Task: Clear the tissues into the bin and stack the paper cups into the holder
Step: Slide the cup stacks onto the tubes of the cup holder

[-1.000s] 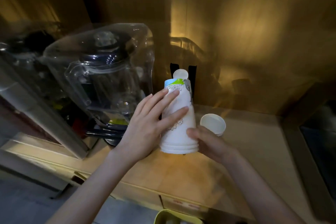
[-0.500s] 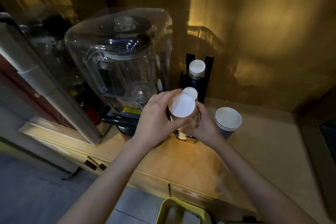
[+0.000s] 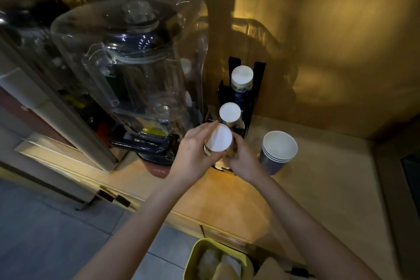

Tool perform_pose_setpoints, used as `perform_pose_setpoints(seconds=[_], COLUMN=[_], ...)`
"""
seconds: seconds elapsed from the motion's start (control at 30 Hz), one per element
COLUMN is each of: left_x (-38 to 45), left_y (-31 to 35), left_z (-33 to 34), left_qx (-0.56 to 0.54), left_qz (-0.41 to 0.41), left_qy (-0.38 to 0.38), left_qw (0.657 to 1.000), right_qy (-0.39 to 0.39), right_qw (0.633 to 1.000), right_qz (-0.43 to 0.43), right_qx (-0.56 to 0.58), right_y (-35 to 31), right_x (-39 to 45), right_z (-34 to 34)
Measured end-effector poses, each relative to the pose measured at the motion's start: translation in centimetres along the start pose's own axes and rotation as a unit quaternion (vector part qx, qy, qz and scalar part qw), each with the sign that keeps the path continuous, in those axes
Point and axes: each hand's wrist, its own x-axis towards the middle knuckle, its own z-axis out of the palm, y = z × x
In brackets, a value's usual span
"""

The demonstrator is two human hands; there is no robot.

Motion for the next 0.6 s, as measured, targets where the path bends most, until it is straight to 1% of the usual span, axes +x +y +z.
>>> perform_pose_setpoints(seconds=[0.1,0.17,0.27,0.33,0.43,0.53,0.6], left_x=[0.3,0.4,0.3,0.2,0.1,0.2,0.4], left_y=[-0.6,-1.1,-1.7,-2.0,-2.6,-2.9,-2.7], left_z=[0.9,1.6,2.5,3.2,3.9,4.6,4.8], left_qx=[-0.002,0.001,0.003,0.003,0.007,0.025,0.04], left_qz=[-0.015,-0.026,-0.051,-0.061,-0.079,-0.09,-0.089], left_qy=[-0.007,-0.016,-0.028,-0.035,-0.048,-0.068,-0.078], left_qw=[1.0,1.0,0.998,0.998,0.996,0.993,0.992], right_qy=[-0.003,0.01,0.04,0.045,0.038,0.022,0.015], right_qw=[1.0,1.0,0.998,0.996,0.985,0.958,0.941], right_qz=[0.012,0.013,0.006,-0.011,-0.052,-0.076,-0.09], right_qx=[0.006,0.003,-0.045,-0.078,-0.158,-0.275,-0.326], right_y=[0.0,0.1,0.3,0.3,0.3,0.3,0.3], right_x=[-0.2,-0.4,-0.4,-0.4,-0.4,0.0,0.3], right_z=[-0.4,-0.6,-0.8,-1.0,-1.0,-0.9,-0.9])
